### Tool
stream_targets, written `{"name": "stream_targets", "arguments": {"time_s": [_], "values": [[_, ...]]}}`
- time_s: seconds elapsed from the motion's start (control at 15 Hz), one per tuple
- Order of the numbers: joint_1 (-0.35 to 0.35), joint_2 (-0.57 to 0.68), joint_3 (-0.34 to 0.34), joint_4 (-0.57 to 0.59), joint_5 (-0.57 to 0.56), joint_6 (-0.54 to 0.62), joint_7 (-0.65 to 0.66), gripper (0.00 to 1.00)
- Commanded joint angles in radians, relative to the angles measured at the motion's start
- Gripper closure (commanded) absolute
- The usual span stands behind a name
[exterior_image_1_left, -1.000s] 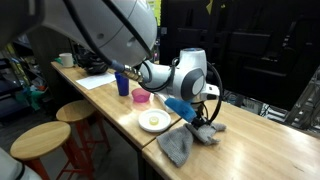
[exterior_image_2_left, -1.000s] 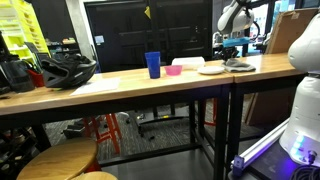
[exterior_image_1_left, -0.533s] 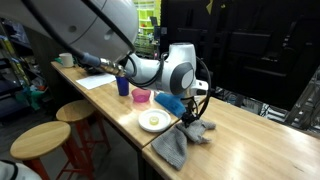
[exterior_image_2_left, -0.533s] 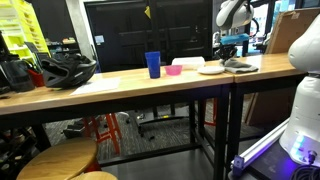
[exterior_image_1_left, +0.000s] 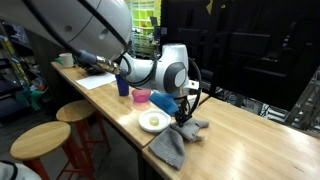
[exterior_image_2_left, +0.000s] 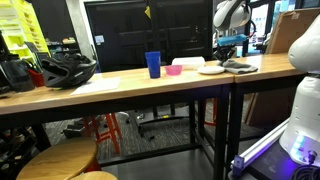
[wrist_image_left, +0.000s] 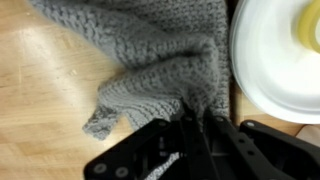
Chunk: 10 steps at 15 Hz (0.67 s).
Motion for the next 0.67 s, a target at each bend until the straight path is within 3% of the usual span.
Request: {"name": "stream_targets", "arguments": {"time_s": [0.0, 0.6], "values": [[-0.019, -0.002, -0.010, -0.017, 0.008, -0.015, 0.026, 0.98], [-0.009, -0.006, 0.009, -0.042, -0.002, -0.029, 0.028, 0.98]]}}
